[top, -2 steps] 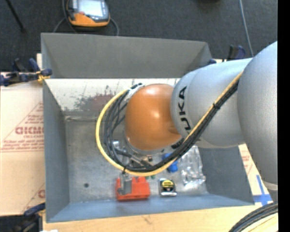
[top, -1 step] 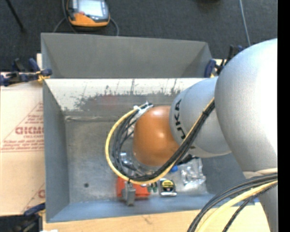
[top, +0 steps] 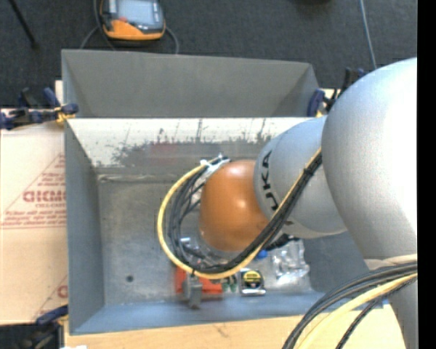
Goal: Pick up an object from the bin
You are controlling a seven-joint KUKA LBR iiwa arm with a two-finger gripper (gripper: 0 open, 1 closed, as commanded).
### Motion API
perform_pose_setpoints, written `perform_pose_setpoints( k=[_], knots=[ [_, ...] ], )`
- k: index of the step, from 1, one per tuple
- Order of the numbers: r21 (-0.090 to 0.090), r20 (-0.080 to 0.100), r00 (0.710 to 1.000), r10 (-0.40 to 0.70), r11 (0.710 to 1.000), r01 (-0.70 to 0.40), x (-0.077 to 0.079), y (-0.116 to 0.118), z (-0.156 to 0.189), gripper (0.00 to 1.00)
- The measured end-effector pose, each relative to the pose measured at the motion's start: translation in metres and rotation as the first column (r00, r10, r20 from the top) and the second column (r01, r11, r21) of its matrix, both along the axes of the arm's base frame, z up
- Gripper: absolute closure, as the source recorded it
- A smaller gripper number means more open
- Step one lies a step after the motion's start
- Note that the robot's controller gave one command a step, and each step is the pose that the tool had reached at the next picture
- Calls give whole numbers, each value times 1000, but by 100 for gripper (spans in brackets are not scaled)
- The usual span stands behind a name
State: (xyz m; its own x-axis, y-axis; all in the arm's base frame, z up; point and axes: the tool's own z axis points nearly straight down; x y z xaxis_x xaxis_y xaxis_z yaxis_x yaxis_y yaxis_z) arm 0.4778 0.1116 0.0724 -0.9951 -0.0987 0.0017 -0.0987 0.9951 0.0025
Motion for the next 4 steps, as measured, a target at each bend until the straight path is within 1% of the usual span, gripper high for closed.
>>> perform_pose_setpoints(
  k=[1,2,3,4],
  knots=[
    [-5,12,967,254,967,-253,18,-29,169,100],
    [-2,-1,896,444,896,-444,10,-67,72,100],
    [-2,5,897,442,897,-442,12,-65,75,0],
    [-6,12,713,701,714,-701,-4,-52,4,0]
  ],
)
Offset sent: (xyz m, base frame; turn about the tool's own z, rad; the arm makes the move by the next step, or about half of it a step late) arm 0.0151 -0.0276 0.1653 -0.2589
